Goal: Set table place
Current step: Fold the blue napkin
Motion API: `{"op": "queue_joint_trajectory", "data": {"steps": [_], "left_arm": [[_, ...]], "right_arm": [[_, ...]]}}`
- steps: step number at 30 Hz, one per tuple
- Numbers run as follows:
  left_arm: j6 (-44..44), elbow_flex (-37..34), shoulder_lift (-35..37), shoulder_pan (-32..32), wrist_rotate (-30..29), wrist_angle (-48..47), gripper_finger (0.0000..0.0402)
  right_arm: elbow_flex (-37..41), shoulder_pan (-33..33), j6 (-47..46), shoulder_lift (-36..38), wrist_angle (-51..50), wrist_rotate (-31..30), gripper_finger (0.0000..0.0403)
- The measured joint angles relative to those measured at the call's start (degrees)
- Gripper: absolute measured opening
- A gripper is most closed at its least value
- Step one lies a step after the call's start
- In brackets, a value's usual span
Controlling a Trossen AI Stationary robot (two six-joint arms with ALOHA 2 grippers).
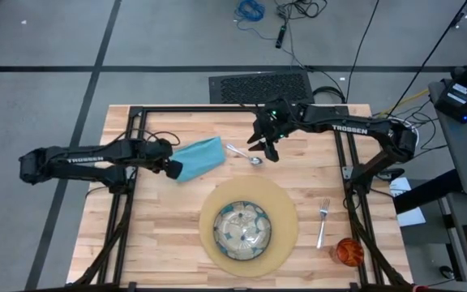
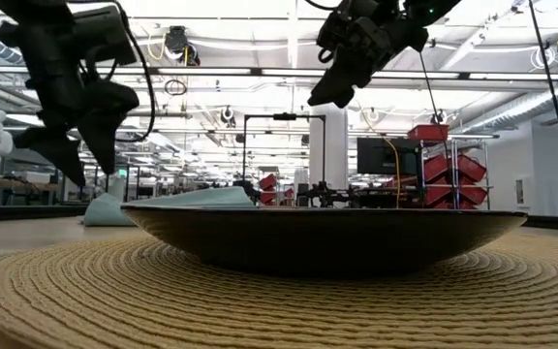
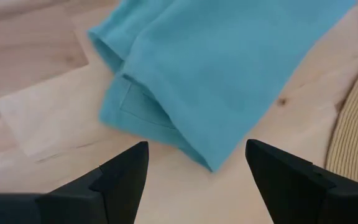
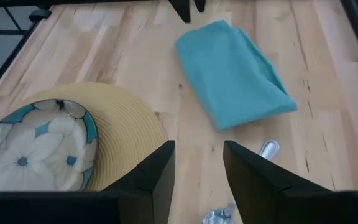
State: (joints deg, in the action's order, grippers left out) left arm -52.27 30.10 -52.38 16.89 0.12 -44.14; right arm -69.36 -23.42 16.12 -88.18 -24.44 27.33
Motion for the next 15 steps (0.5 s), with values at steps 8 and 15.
{"op": "queue_joint_trajectory", "data": {"steps": [8,15], "left_arm": [[0.0,-4.8,-4.8,4.7,4.6,12.5,0.0255],[3.1,-5.3,-10.1,6.3,6.8,20.0,0.0183]], "right_arm": [[0.0,1.7,-0.2,0.0,0.0,-0.1,0.0127],[0.0,2.5,-0.2,0.0,-0.2,-0.3,0.0127]]}}
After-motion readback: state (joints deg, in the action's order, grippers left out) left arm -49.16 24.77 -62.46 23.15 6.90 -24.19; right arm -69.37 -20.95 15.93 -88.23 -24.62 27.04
